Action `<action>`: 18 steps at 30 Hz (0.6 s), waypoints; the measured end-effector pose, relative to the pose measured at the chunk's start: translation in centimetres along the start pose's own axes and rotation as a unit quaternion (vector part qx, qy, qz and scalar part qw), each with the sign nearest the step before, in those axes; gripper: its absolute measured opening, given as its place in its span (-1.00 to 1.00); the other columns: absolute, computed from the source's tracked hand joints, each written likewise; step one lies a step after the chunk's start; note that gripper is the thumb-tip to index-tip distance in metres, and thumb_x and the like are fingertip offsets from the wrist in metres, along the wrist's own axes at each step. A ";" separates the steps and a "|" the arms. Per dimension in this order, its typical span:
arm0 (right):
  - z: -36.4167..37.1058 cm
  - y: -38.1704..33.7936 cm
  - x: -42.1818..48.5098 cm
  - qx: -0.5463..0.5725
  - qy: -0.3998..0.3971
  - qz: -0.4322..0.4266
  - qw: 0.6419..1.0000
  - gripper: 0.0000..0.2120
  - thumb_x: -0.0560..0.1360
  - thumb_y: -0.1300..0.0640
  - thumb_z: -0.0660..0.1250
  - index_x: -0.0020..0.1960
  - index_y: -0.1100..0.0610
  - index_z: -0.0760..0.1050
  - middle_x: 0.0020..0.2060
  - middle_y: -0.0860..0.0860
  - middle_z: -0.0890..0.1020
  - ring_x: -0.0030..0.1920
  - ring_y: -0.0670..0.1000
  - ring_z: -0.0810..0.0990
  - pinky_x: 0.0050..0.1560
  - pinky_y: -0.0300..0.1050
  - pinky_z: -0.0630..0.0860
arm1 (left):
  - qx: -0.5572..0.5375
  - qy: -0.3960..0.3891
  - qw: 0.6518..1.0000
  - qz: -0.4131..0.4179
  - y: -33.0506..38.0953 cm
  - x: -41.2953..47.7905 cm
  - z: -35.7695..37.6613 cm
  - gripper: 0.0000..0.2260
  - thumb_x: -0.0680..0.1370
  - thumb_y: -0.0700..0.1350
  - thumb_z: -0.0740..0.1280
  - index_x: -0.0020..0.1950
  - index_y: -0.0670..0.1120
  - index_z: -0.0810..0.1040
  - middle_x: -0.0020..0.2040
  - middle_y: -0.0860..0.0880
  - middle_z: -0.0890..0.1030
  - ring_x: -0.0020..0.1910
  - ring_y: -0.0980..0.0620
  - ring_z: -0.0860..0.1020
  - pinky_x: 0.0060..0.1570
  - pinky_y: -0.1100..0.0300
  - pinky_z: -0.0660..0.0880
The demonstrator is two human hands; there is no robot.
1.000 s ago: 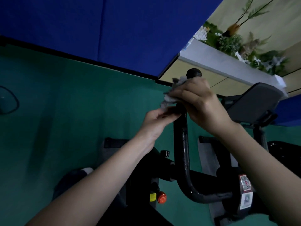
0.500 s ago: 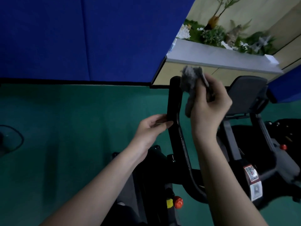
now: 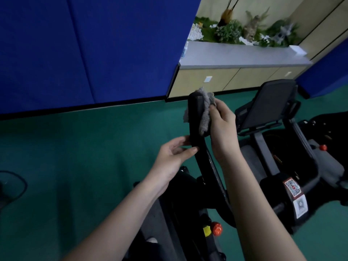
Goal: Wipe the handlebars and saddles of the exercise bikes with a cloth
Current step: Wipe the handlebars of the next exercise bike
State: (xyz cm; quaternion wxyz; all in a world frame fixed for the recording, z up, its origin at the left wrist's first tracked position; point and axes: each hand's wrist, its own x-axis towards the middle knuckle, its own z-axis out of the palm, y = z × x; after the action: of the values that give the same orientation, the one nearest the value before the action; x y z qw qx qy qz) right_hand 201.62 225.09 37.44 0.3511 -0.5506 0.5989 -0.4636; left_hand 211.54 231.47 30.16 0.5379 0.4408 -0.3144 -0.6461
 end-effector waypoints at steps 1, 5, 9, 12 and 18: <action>0.0 -0.1 -0.1 0.020 -0.007 0.010 1.000 -0.76 0.61 0.23 0.11 0.10 0.17 0.55 -0.02 0.12 0.65 0.05 0.11 0.61 0.17 0.11 0.51 | 0.001 0.005 1.000 -0.002 0.0 0.0 0.1 -0.76 0.44 -0.27 0.45 0.01 0.02 0.57 -0.04 0.12 0.67 -0.10 0.31 0.59 -0.08 0.46 0.44; 0.7 -1.6 1.4 0.118 -0.039 0.071 0.990 -0.76 0.61 0.22 0.13 -0.14 0.14 0.52 -0.26 0.04 0.61 -0.19 0.01 0.59 -0.12 -0.10 0.48 | 0.013 0.009 1.000 -0.001 0.1 0.1 0.1 -0.76 0.43 -0.19 0.47 0.05 0.02 0.58 0.02 0.13 0.65 -0.05 0.22 0.59 -0.02 0.34 0.47; 0.6 -1.8 2.6 0.164 -0.119 0.111 0.973 -0.79 0.60 0.12 0.16 -0.09 0.14 0.55 -0.22 0.05 0.62 -0.16 0.02 0.59 -0.09 -0.09 0.49 | 0.017 0.016 1.000 0.015 0.2 0.0 0.4 -0.74 0.44 -0.25 0.45 -0.11 0.12 0.55 -0.21 0.22 0.63 -0.24 0.41 0.56 -0.21 0.48 0.46; 0.1 -0.7 2.2 0.155 -0.155 0.107 0.970 -0.76 0.59 0.12 0.15 0.03 0.21 0.55 -0.13 0.11 0.63 -0.10 0.04 0.60 -0.02 -0.01 0.49 | 0.012 0.026 0.999 0.025 0.2 0.0 0.5 -0.73 0.44 -0.28 0.45 -0.11 0.09 0.55 -0.15 0.18 0.58 -0.27 0.40 0.56 -0.23 0.50 0.45; -1.1 1.2 0.3 0.168 -0.150 0.097 0.969 -0.73 0.59 0.24 0.10 0.02 0.17 0.59 -0.11 0.06 0.70 -0.05 0.03 0.67 -0.11 -0.19 0.57 | 0.022 0.041 0.999 0.021 0.4 0.0 0.6 -0.73 0.42 -0.27 0.47 -0.09 0.09 0.54 -0.25 0.21 0.61 -0.26 0.40 0.56 -0.25 0.53 0.42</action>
State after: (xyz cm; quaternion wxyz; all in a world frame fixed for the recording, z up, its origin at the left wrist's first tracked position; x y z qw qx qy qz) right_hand 200.19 224.89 36.67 0.5680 -0.4857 0.5035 -0.4336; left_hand 211.21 231.33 30.77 0.5541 0.4718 -0.3153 -0.6091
